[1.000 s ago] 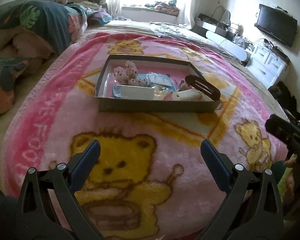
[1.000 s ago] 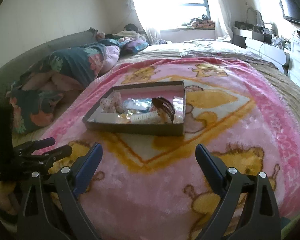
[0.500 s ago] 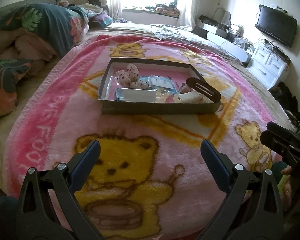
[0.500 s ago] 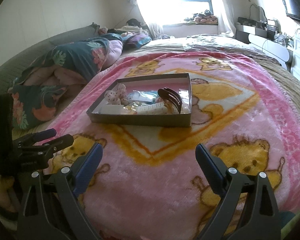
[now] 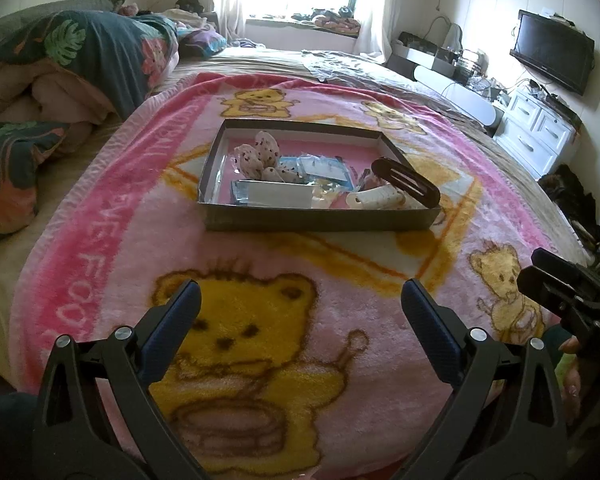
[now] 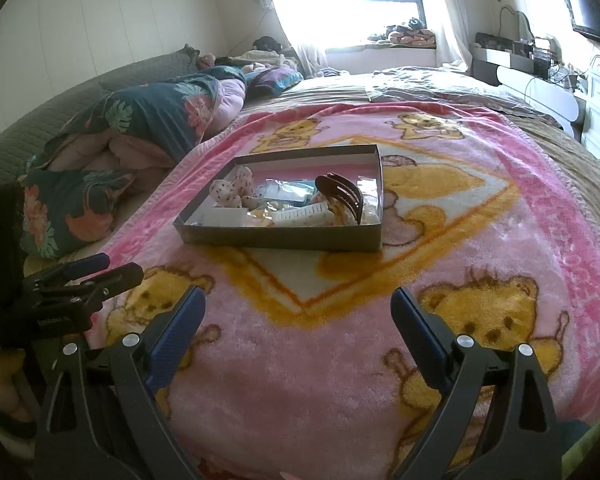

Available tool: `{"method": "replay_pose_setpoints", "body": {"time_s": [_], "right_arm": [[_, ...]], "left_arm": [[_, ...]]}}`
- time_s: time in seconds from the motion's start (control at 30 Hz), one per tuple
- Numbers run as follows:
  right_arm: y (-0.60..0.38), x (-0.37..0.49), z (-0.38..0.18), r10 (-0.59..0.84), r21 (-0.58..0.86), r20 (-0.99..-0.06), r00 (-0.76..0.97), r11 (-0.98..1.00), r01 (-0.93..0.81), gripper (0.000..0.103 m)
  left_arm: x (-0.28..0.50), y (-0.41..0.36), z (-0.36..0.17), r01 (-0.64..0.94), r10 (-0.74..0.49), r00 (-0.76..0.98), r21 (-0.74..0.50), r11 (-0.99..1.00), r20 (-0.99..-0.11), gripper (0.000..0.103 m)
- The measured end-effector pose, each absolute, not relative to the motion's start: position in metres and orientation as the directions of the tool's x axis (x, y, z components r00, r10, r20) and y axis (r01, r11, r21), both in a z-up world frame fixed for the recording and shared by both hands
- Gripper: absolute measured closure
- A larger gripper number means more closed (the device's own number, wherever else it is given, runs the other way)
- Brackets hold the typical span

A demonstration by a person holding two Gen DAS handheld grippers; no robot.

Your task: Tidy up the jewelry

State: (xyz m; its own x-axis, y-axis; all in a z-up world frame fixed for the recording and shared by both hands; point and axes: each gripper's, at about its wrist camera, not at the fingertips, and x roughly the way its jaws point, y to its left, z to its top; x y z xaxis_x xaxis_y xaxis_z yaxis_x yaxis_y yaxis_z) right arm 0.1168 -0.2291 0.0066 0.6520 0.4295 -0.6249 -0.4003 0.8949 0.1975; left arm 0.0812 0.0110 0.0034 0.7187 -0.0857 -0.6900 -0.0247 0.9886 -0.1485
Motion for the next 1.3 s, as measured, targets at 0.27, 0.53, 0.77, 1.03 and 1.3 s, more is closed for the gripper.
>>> {"method": "replay_pose_setpoints", "body": {"time_s": [0.27,0.53,0.77,1.03,1.3], "right_arm": [[-0.229,0.116,0.006,0.430,0.199,-0.625,0.652,0.895,-0.399,0.010],[-0.229,0.116,0.006,0.429,0.196,-0.626,0.651,0.895,-0.401,0.010],[-0.229,0.116,0.006,0.429,0.197,-0.626,0.652,0.895,-0.400,0.010],[-0.230,0.115,0.006,0.427,0.195,-0.626,0.653,0.896,-0.398,0.010],[-0.230,0.113,0.006,0.426,0.195,-0.629,0.651,0.897,-0.398,0.010]], "left_arm": [[0.080,0.013,0.009,-0.029,-0.078,0.722,-0.143,0.989,-0.687,0.009],[0.079,0.012,0.009,-0.029,-0.079,0.722,-0.144,0.989,-0.687,0.009],[0.076,0.013,0.014,-0.032,-0.076,0.727,-0.145,0.989,-0.683,0.009],[0.076,0.014,0.014,-0.031,-0.075,0.728,-0.142,0.989,-0.681,0.009],[0.076,0.013,0.014,-0.030,-0.076,0.727,-0.143,0.989,-0.683,0.009]]}}
